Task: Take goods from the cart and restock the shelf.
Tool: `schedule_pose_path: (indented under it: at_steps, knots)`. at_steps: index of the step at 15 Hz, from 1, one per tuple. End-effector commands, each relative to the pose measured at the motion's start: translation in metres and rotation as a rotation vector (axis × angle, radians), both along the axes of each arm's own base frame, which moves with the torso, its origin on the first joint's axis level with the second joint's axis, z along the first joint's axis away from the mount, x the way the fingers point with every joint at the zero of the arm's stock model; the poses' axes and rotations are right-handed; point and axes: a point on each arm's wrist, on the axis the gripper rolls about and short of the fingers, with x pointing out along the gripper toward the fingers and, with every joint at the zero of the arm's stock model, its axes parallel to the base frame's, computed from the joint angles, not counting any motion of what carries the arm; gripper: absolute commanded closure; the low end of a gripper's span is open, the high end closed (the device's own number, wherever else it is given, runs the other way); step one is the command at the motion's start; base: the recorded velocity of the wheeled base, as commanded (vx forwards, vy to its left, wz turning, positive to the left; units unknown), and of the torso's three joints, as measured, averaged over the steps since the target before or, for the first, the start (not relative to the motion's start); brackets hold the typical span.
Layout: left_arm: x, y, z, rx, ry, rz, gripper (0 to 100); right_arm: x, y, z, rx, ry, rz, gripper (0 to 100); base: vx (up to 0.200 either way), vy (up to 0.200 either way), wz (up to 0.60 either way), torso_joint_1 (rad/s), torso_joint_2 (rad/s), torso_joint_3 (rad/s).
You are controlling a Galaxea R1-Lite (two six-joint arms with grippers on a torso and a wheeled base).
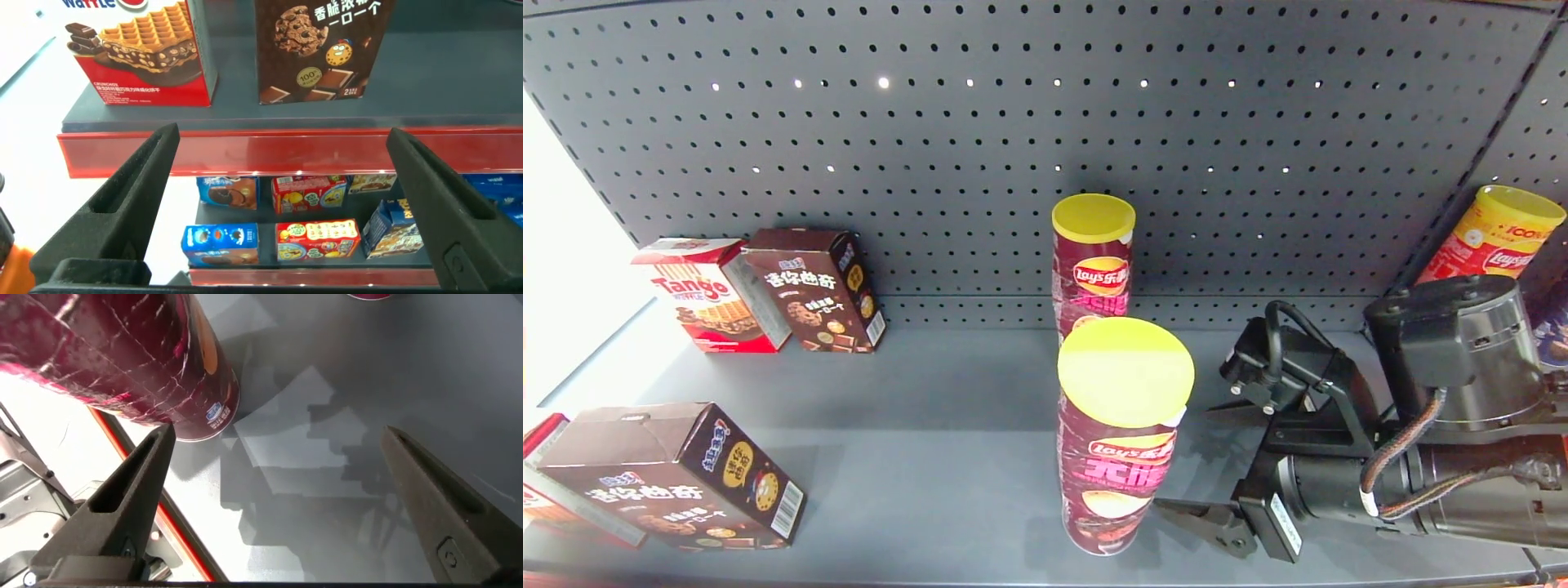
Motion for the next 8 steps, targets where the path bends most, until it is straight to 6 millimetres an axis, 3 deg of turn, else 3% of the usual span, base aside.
schedule_pose_path:
  at_steps: [1,8]
  knots:
    - [0.0001,0.0000,0.0001,0.000,0.001,0.000,0,0.0000,0.0005,-0.0012,-0.003,0.003,0.002,0,0.000,0.000,0.00,0.000,0.00,0.000]
    - [0.0001,0.0000,0.0001,-0.005,0.001,0.000,0,-0.0012,-0.0019,0.0041,0.024,-0.020,-0.004,0,0.000,0.000,0.00,0.000,0.00,0.000]
